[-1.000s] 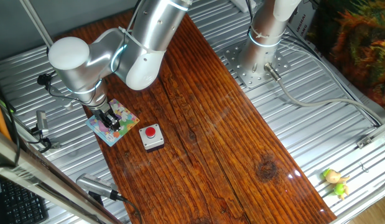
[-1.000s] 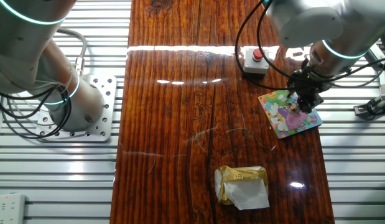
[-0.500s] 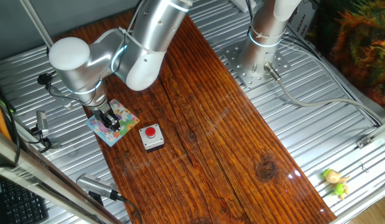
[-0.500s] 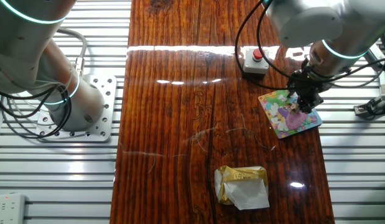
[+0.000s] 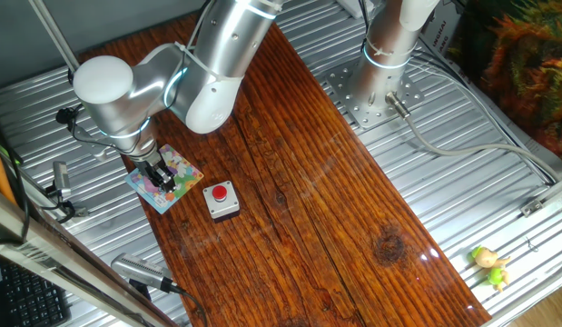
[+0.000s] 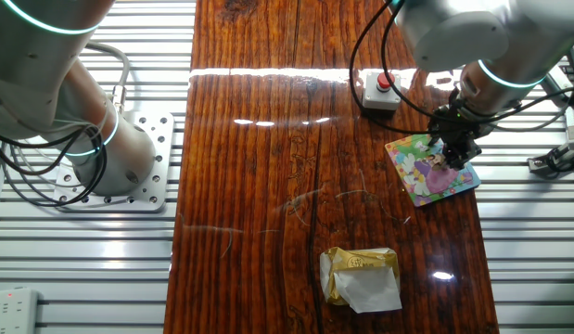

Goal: Assemble one piece of a puzzle

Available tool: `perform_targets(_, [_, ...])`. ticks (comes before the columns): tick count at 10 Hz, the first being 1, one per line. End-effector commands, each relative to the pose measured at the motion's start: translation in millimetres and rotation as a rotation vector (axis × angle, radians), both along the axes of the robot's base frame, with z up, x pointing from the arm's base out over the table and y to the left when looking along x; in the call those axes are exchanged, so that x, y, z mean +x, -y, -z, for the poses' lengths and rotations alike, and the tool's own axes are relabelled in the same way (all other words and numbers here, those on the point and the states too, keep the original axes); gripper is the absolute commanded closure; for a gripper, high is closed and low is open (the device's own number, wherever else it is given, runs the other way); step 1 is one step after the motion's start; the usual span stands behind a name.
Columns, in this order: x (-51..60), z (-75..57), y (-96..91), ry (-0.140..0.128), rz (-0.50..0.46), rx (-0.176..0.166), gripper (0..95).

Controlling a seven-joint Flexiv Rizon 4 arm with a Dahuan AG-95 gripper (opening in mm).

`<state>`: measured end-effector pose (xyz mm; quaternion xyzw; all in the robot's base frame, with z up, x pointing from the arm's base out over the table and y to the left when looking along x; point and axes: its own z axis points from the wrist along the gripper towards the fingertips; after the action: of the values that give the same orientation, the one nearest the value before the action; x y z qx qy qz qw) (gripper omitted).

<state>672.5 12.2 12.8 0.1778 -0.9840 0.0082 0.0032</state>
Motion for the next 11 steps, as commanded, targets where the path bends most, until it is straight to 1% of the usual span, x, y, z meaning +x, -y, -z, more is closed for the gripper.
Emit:
perform_targets(1, [0.1, -0.1, 0.0, 0.001, 0.0, 0.0, 95.0])
perform_targets(11, [-0.3, -0.5, 0.4, 0.007, 0.035, -0.007, 95.0])
